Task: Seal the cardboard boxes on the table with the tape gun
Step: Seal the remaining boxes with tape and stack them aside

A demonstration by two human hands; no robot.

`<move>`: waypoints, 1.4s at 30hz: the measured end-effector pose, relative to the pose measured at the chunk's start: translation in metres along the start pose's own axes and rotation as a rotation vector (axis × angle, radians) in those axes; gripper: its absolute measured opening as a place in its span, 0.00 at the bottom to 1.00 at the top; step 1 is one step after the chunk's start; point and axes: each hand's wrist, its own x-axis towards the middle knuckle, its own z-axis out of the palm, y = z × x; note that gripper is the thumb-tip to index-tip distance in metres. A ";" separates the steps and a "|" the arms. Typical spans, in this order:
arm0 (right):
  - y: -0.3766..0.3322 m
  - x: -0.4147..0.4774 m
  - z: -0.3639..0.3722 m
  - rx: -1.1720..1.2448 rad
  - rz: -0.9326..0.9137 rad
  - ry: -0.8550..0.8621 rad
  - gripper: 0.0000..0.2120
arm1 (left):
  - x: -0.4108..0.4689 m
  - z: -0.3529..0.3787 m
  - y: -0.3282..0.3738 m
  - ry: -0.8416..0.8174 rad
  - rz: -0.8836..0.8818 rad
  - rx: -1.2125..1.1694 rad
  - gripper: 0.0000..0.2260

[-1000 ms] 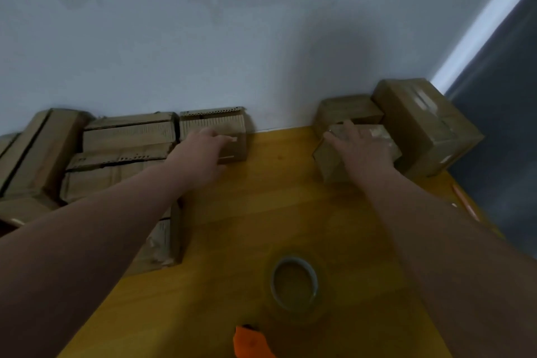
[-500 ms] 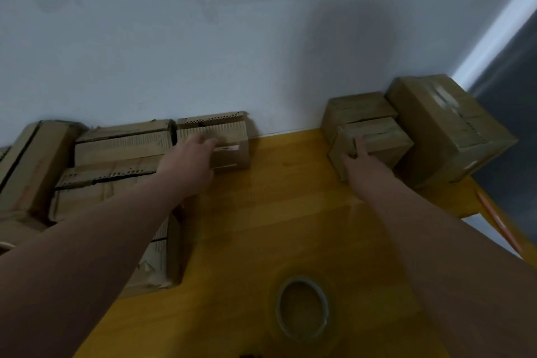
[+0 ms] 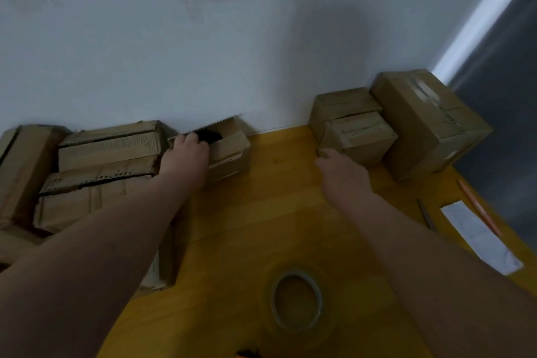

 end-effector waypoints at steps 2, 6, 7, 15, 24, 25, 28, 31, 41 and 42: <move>-0.002 -0.011 0.000 0.034 0.004 -0.002 0.20 | -0.011 0.001 0.009 -0.011 0.044 -0.002 0.19; -0.003 -0.042 0.000 0.126 -0.016 0.019 0.17 | -0.047 -0.001 0.024 -0.025 0.118 -0.011 0.19; -0.004 -0.051 0.001 0.172 -0.024 0.020 0.17 | -0.060 -0.004 0.026 -0.021 0.125 -0.024 0.18; -0.043 -0.169 -0.007 0.680 -0.163 -0.075 0.27 | -0.205 -0.004 0.021 0.071 0.138 -0.094 0.19; -0.099 -0.264 -0.004 0.847 -0.435 -0.258 0.29 | -0.363 0.021 -0.009 0.099 -0.090 -0.117 0.25; -0.103 -0.270 -0.002 0.854 -0.447 -0.269 0.28 | -0.375 0.024 -0.009 0.103 -0.104 -0.127 0.25; -0.111 -0.283 0.009 0.878 -0.444 -0.308 0.21 | -0.401 0.040 -0.009 0.103 -0.109 -0.228 0.26; -0.108 -0.294 0.024 0.904 -0.375 -0.365 0.15 | -0.418 0.056 -0.005 0.102 -0.084 -0.335 0.26; -0.097 -0.304 0.050 0.840 -0.410 -0.319 0.23 | -0.431 0.081 0.007 0.125 -0.139 -0.344 0.35; -0.097 -0.303 0.053 0.822 -0.414 -0.303 0.21 | -0.429 0.080 0.008 0.096 -0.137 -0.296 0.34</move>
